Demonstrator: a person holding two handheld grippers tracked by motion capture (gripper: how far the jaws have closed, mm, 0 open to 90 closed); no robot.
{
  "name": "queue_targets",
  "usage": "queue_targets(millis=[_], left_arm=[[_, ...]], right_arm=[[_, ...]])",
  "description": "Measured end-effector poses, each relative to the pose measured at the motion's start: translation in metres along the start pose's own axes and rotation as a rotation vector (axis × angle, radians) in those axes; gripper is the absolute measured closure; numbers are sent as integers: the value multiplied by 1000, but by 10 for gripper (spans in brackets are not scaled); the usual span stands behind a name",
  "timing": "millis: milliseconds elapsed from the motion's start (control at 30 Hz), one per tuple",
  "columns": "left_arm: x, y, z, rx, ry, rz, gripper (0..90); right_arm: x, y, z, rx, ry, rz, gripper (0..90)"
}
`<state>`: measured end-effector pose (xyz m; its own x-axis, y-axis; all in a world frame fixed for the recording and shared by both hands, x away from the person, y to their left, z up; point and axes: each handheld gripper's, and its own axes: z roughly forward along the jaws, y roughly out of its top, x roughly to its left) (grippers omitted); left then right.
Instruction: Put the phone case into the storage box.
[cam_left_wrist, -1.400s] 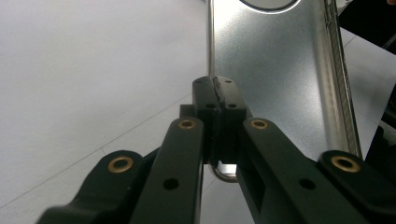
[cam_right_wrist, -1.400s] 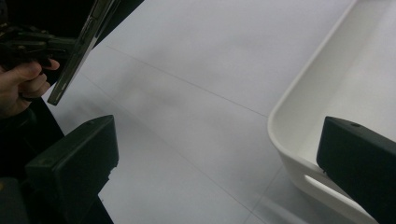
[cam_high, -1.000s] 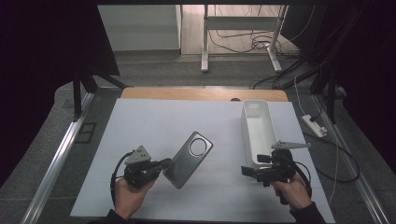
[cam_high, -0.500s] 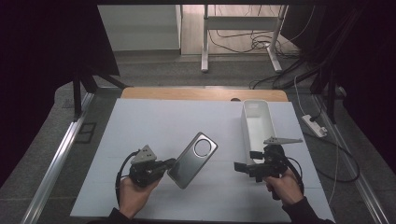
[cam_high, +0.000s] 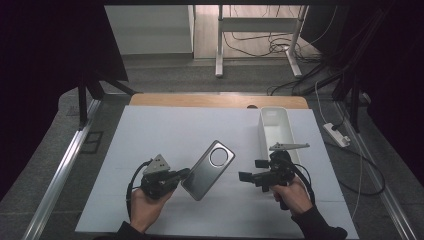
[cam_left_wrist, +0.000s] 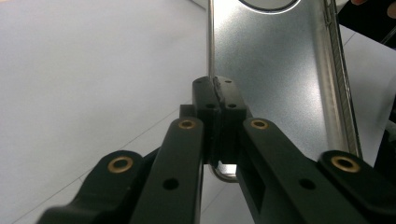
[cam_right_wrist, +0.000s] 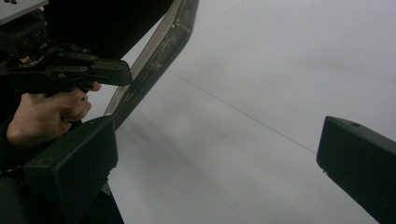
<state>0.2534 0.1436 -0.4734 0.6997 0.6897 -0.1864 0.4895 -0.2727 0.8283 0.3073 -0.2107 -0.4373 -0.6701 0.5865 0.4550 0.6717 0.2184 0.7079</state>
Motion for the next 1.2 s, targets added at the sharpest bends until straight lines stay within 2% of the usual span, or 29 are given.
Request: queue_targets(millis=[367, 600, 867, 1200], left_arm=[[-5, 3, 9, 0, 3, 13, 892], [-9, 4, 13, -8, 6, 18, 892], [-16, 6, 19, -9, -3, 31, 892], [-20, 7, 21, -20, -9, 34, 891]], right_arm=[[8, 5, 20, 31, 34, 2, 0], [12, 9, 35, 39, 67, 25, 0], [20, 12, 50, 77, 93, 49, 1], [22, 13, 59, 88, 113, 80, 24]])
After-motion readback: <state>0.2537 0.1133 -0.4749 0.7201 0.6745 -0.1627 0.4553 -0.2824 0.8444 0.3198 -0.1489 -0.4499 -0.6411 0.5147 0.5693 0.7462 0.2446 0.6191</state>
